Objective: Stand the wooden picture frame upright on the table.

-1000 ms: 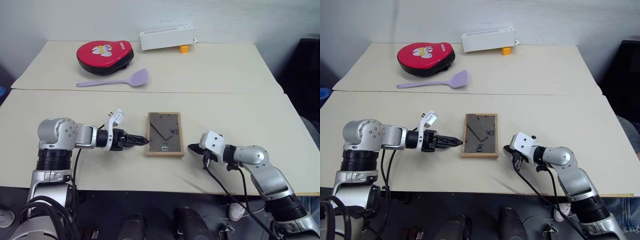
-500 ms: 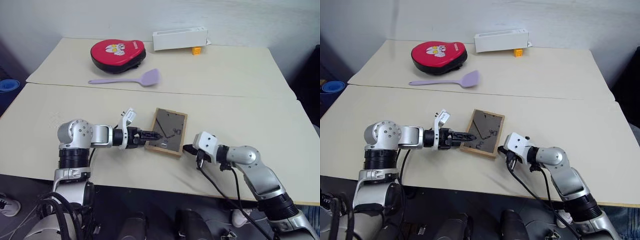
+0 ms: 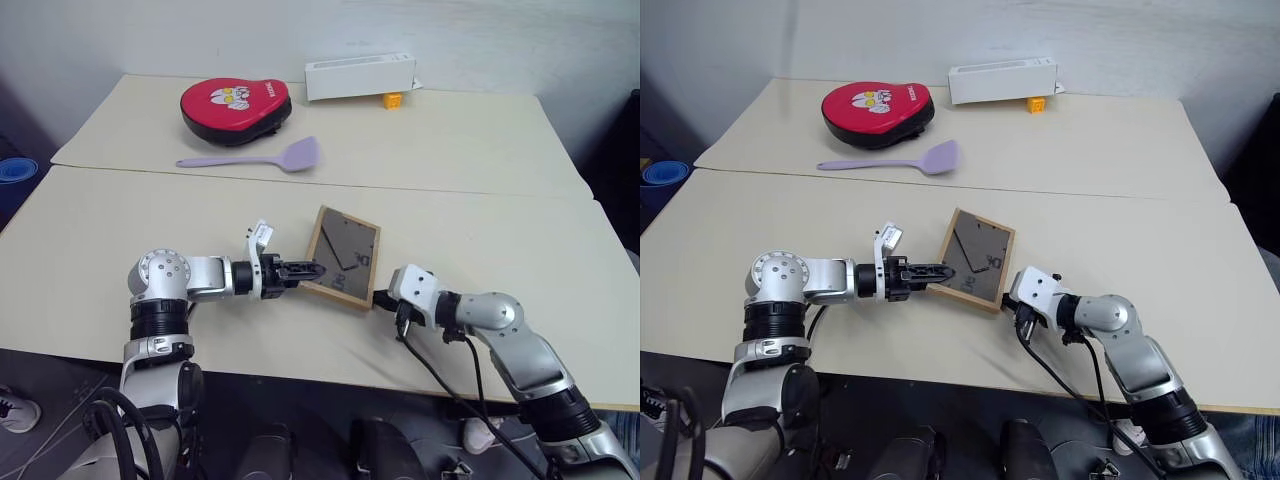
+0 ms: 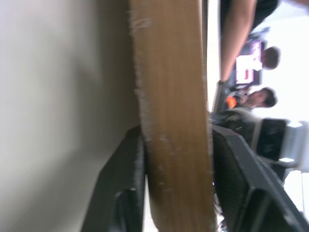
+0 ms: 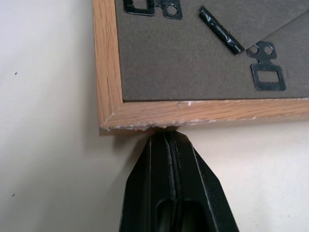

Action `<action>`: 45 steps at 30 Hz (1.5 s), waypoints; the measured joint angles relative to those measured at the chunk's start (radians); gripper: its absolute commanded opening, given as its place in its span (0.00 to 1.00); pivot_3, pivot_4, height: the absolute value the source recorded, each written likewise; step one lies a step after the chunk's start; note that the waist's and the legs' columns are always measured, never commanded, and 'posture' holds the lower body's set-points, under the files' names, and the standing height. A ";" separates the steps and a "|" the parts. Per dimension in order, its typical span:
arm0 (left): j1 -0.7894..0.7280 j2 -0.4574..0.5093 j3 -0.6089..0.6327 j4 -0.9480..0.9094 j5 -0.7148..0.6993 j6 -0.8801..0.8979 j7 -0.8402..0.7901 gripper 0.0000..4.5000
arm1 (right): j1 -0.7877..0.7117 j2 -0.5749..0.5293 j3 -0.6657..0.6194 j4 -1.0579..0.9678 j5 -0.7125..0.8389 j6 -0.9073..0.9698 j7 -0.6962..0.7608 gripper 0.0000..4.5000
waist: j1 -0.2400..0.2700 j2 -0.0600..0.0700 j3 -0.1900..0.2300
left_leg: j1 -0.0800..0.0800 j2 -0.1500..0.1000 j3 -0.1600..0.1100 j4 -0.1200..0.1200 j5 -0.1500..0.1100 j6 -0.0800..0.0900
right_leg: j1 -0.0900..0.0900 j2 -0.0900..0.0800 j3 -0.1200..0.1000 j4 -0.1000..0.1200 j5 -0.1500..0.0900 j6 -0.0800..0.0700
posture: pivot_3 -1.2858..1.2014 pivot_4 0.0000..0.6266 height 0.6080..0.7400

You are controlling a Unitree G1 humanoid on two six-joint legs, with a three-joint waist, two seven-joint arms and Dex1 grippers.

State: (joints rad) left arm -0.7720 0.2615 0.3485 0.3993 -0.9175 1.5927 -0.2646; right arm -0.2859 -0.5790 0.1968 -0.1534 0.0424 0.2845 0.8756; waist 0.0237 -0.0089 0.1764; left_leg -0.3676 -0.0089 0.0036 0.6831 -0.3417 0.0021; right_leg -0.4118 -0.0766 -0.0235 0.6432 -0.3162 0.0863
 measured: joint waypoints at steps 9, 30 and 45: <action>0.256 0.112 -0.102 -0.301 0.067 -0.345 -0.307 0.28 | 0.081 -0.061 -0.261 -0.014 0.294 0.022 0.116 0.35 | -0.029 0.000 0.001 | 0.000 0.004 0.002 -0.002 0.001 -0.004 | -0.001 0.004 0.001 -0.001 0.000 0.000 | 0.52 0.24 1.00; 0.428 0.129 -0.274 -0.382 0.357 -1.126 -0.634 0.28 | -0.276 0.106 -0.105 0.008 0.490 0.258 0.079 0.99 | -0.028 0.001 0.001 | -0.004 0.004 0.001 -0.002 -0.002 0.001 | -0.004 0.001 0.001 -0.002 0.000 -0.002 | 0.52 0.24 1.00; 0.423 0.133 -0.256 -0.401 0.237 -0.895 -0.586 0.28 | -0.272 0.082 -0.047 -0.029 0.476 0.198 0.214 0.99 | -0.026 0.001 0.002 | -0.004 0.004 0.001 -0.002 -0.002 0.002 | -0.004 0.001 0.001 -0.002 0.000 -0.002 | 0.52 0.24 1.00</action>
State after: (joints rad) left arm -0.3495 0.3944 0.0923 -0.0020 -0.6801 0.6974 -0.8506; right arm -0.5579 -0.4966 0.1496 -0.1820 0.5182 0.4821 1.0895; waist -0.0026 -0.0080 0.1780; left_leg -0.3716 -0.0053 0.0045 0.6814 -0.3436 0.0041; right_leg -0.4155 -0.0756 -0.0221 0.6415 -0.3163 0.0845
